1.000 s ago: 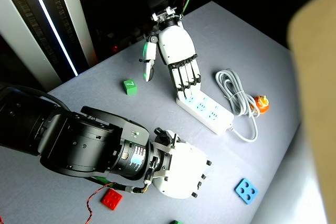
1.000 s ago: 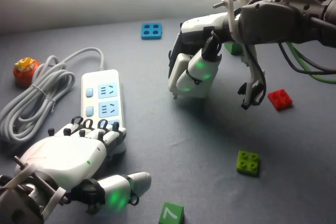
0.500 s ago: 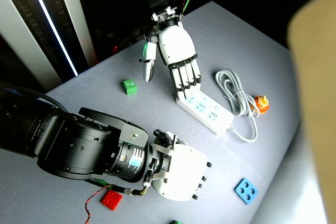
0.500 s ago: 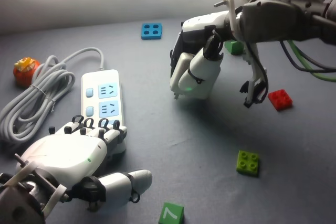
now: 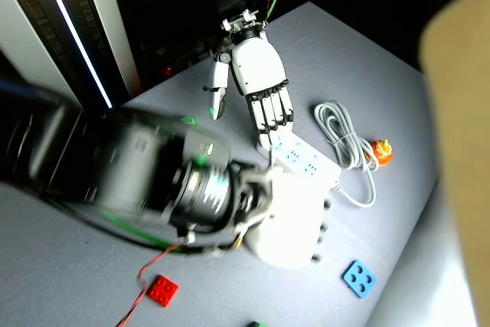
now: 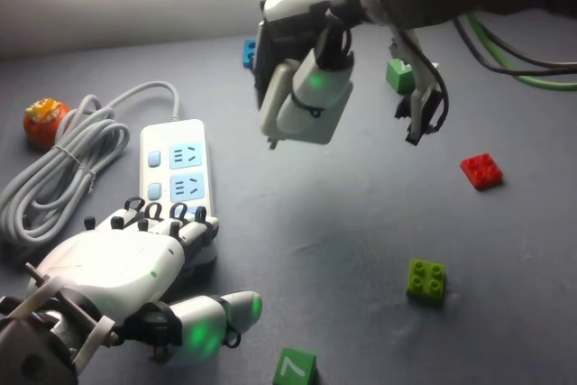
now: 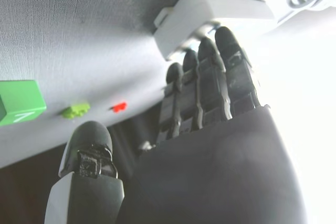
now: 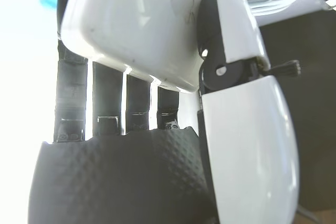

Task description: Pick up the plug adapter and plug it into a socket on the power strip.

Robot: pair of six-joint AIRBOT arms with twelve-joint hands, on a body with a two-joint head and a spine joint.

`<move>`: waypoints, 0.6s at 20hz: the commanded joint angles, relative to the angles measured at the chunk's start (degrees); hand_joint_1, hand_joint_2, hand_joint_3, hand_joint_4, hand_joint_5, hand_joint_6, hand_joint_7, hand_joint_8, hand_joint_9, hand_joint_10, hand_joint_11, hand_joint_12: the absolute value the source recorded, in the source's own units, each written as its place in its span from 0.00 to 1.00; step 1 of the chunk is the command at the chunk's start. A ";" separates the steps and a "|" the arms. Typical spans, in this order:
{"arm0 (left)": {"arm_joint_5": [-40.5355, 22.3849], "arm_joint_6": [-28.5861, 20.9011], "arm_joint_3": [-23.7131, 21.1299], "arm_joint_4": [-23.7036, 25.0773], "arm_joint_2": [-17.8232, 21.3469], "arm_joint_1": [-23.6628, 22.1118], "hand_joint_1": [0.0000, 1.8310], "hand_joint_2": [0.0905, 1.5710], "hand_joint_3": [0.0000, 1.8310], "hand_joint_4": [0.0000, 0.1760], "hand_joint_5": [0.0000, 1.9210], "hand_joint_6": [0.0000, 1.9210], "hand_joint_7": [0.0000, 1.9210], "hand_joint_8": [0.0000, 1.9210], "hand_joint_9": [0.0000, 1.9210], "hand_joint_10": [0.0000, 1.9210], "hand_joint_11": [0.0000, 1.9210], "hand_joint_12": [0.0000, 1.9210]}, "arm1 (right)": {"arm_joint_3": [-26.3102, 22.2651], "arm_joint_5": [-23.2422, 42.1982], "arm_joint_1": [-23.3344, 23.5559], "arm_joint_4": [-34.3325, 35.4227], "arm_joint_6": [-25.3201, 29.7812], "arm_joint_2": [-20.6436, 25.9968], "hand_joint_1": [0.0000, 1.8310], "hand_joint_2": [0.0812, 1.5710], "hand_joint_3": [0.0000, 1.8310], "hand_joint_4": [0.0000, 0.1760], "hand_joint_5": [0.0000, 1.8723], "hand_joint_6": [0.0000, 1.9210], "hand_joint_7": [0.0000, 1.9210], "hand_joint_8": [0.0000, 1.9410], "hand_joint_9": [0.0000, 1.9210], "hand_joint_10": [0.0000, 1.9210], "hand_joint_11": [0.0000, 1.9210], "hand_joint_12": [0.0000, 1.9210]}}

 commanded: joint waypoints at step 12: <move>-0.58 0.35 0.13 2.57 -0.21 0.04 0.00 0.77 0.00 0.00 0.08 0.00 0.10 0.00 0.10 0.00 0.00 0.29 | -5.45 -10.71 4.92 -62.12 46.89 -8.24 0.66 0.70 0.00 0.14 0.49 0.57 0.52 0.49 0.59 0.00 0.32 0.58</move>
